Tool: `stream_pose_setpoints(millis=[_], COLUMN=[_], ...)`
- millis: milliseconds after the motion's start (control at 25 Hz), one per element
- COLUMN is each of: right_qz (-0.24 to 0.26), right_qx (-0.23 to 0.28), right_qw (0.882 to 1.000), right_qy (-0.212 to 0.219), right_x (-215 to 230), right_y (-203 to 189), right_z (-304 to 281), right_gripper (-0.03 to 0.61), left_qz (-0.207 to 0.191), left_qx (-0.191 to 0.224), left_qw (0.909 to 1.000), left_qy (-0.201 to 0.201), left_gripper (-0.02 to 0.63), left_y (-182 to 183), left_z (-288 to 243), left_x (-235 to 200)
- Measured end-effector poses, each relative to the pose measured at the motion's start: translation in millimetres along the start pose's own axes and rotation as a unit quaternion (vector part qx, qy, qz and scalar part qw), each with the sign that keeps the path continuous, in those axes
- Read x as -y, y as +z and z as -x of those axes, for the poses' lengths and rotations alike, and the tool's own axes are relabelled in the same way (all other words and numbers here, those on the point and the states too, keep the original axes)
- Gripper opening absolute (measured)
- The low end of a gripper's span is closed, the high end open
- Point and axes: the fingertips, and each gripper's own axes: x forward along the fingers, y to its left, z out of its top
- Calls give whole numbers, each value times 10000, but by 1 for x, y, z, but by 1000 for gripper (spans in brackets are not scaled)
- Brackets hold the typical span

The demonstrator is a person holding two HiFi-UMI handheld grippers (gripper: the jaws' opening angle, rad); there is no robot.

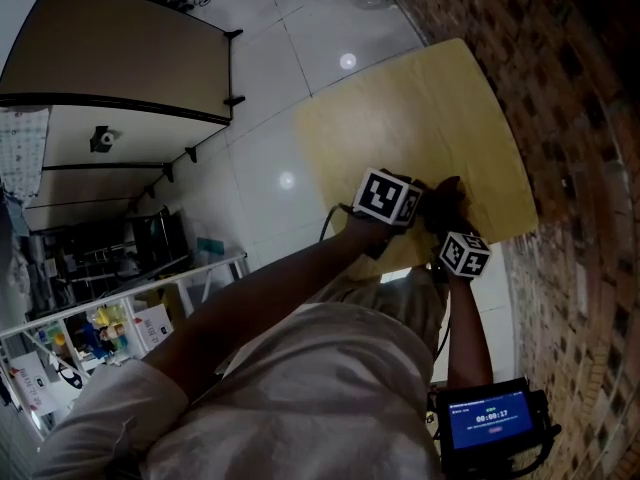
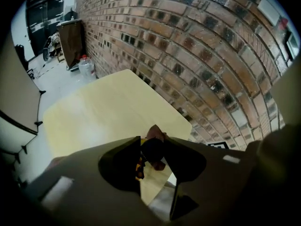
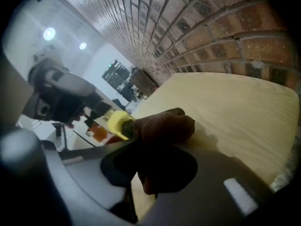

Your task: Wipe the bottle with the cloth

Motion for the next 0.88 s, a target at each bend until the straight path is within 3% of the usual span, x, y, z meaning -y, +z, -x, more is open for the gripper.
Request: stream_pose_setpoints(millis=[120, 240, 320, 520, 680, 760, 880], right_qz=[334, 831, 954, 234, 200, -145, -1121], right_qx=[141, 106, 100, -31, -431, -613, -838], right_qw=[9949, 9875, 9874, 9931, 9951, 9958, 9896], right_qy=[946, 1337, 1257, 1150, 864, 657, 322], right_x=[-46, -87, -97, -83, -68, -58, -39], right_y=[-4, -3, 0, 4, -15, -26, -42], right_z=[24, 26, 16, -12, -36, -49, -64], right_gripper=[71, 71, 71, 69, 69, 69, 70], left_qz=[311, 473, 522, 492, 613, 572, 419], left_qx=[142, 314, 319, 389, 261, 230, 220], left_qw=[9994, 9984, 9981, 9980, 9977, 9981, 9988], left_qy=[-10, -1, 10, 25, -95, -65, -146], left_gripper=[169, 170, 170, 169, 170, 170, 170], left_y=[4, 10, 10, 16, 18, 17, 19], left_z=[1, 0, -1, -4, -7, -6, -6], left_x=[1, -1, -1, -1, 0, -2, 1])
